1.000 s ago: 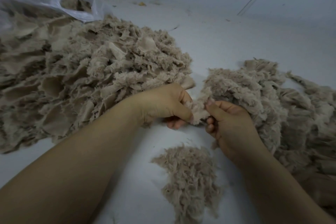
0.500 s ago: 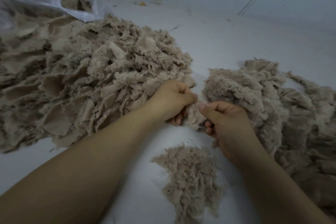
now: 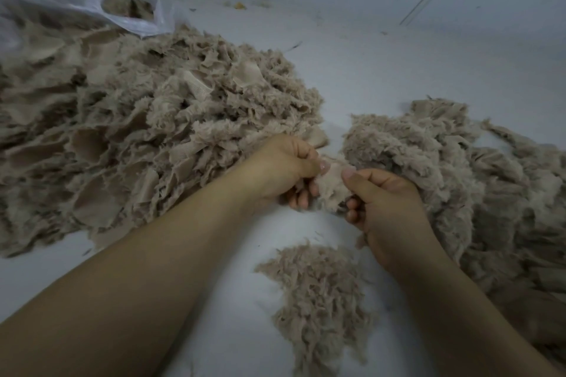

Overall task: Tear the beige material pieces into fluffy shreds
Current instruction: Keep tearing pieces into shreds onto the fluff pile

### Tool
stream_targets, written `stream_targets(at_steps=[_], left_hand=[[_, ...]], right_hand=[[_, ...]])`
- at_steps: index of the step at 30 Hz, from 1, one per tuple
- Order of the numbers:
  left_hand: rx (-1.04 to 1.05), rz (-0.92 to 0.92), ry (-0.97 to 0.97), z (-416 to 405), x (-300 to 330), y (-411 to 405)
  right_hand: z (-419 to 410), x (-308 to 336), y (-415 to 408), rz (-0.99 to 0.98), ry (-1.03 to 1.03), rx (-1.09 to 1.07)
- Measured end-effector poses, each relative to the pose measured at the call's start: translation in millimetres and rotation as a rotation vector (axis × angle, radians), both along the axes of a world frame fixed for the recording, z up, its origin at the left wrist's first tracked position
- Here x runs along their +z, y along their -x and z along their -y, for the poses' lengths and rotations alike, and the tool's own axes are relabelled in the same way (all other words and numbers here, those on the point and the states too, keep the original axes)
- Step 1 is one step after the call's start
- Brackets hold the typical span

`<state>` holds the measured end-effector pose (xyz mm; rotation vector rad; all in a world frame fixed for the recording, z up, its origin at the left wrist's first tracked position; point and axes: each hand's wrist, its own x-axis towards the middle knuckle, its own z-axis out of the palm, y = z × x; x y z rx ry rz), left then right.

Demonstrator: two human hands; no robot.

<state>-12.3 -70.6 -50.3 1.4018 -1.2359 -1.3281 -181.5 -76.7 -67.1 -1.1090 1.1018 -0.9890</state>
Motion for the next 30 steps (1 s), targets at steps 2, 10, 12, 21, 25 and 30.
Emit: stream_targets(at_steps=[2,10,12,21,25,30], left_hand=[[0.019,-0.063,-0.005,0.1,-0.1,-3.3],[0.065,-0.255,0.015,-0.4,-2.5,-7.7],[0.074,-0.329,0.01,0.6,-2.9,-9.6],[0.442,-0.082,0.361,0.8,-4.9,6.4],[-0.062,0.621,0.288,-1.5,-13.9,12.2],[-0.028,0.853,0.5,-3.3,-16.4,17.1]], right_hand=[[0.3,0.1,-0.7,0.007,-0.018,-0.01],[-1.4,3.1,-0.7,-0.203,0.014,0.129],[0.8,3.7,-1.9,-0.141,-0.026,0.099],[8.0,2.6,-2.9,0.085,-0.137,0.019],[8.7,5.0,-1.0,0.17,-0.149,0.027],[8.8,5.9,-1.2,0.203,-0.17,0.039]])
